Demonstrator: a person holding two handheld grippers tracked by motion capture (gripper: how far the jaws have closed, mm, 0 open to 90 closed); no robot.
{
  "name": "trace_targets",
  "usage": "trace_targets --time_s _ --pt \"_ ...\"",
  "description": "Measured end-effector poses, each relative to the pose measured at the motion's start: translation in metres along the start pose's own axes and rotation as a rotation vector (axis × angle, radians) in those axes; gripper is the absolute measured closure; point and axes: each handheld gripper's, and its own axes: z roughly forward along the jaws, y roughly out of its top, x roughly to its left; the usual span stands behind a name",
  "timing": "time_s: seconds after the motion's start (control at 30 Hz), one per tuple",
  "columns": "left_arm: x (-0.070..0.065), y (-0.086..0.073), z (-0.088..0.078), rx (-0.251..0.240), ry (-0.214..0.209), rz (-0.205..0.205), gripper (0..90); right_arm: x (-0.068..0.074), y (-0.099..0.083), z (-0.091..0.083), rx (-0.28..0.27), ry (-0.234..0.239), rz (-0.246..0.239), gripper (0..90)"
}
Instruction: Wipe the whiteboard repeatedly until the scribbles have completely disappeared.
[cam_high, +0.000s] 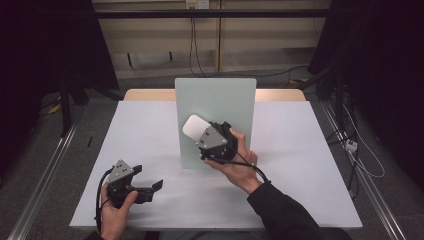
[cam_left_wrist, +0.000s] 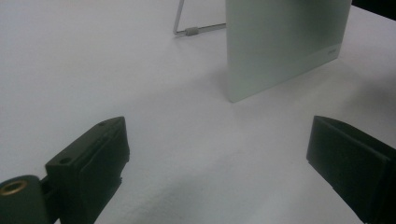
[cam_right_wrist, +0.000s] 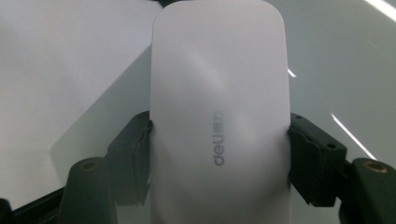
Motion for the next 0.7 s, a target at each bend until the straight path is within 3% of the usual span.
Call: trace_targets --time_s 0.13,0.3,0.63,0.7 --pt "0.000 0.000 0.000 -0.002 0.001 0.000 5.6 -0.018 0.000 -0.009 -0.017 -0.057 0.034 31.5" --pt "0.000 0.000 0.000 -0.001 -0.002 0.003 5.6 -0.023 -0.005 -0.014 -0.014 -0.071 0.052 31.6" --pt "0.003 -0.002 0.000 -0.004 0.001 -0.023 5.6 -0.015 -0.019 -0.019 -0.031 0.012 0.100 31.6" --pt "0.003 -0.001 0.000 -0.004 0.003 -0.022 5.6 -0.015 -0.022 -0.021 -0.042 0.040 0.136 31.6"
